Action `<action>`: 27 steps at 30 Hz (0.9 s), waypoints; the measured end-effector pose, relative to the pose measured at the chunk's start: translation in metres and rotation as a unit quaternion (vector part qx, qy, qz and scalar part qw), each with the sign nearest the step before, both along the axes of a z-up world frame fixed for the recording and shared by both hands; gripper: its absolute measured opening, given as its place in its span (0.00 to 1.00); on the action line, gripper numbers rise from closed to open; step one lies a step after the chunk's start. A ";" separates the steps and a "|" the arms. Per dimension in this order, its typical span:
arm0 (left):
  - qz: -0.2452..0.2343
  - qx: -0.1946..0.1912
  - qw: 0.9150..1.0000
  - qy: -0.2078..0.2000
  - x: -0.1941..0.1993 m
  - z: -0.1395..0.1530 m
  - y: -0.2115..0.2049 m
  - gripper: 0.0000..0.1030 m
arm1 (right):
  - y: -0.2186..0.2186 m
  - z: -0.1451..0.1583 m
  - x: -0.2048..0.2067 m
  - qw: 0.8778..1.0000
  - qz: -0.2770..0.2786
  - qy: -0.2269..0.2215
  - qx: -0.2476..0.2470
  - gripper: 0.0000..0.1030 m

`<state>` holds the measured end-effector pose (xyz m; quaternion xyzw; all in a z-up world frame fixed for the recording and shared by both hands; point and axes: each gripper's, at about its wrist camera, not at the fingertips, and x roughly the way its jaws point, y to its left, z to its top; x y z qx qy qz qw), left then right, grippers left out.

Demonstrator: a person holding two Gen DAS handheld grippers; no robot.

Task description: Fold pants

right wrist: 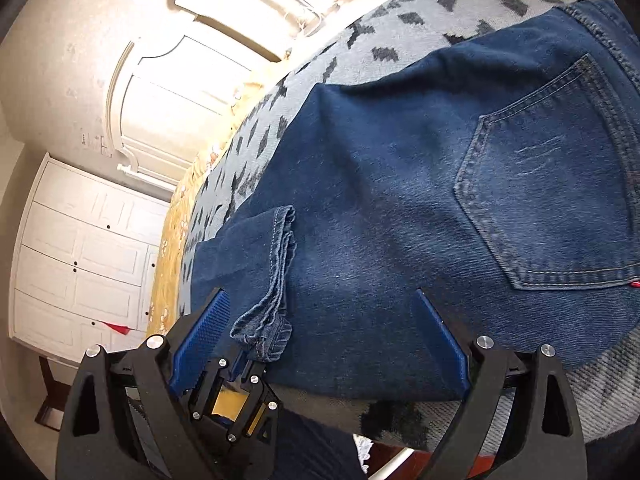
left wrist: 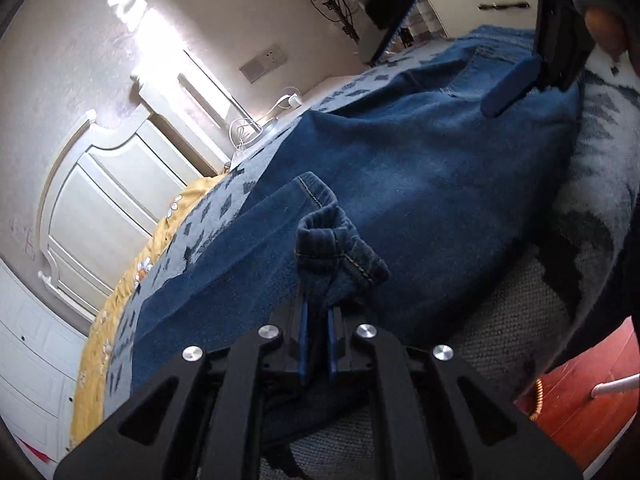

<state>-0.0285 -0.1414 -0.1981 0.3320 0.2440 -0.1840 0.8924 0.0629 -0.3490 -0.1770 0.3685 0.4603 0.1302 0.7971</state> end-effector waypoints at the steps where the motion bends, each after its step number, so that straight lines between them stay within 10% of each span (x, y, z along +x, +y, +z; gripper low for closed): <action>1: 0.005 -0.043 0.999 0.020 0.004 0.009 0.009 0.08 | 0.004 -0.002 0.005 1.000 0.009 0.008 0.014 0.86; 7: 0.028 -0.161 0.984 0.069 0.025 0.046 0.043 0.08 | 0.036 -0.019 0.036 0.985 0.061 0.068 0.147 0.86; 18: 0.034 -0.214 0.971 0.100 0.032 0.057 0.057 0.08 | 0.087 -0.056 0.048 0.950 0.088 0.105 0.282 0.86; 22: 0.020 -0.193 0.978 0.081 0.025 0.059 0.052 0.08 | 0.094 -0.073 0.054 0.946 0.084 0.097 0.297 0.86; 27: -0.027 -0.077 0.997 0.015 -0.007 0.037 0.023 0.08 | 0.090 -0.059 0.085 0.964 0.115 0.030 0.238 0.75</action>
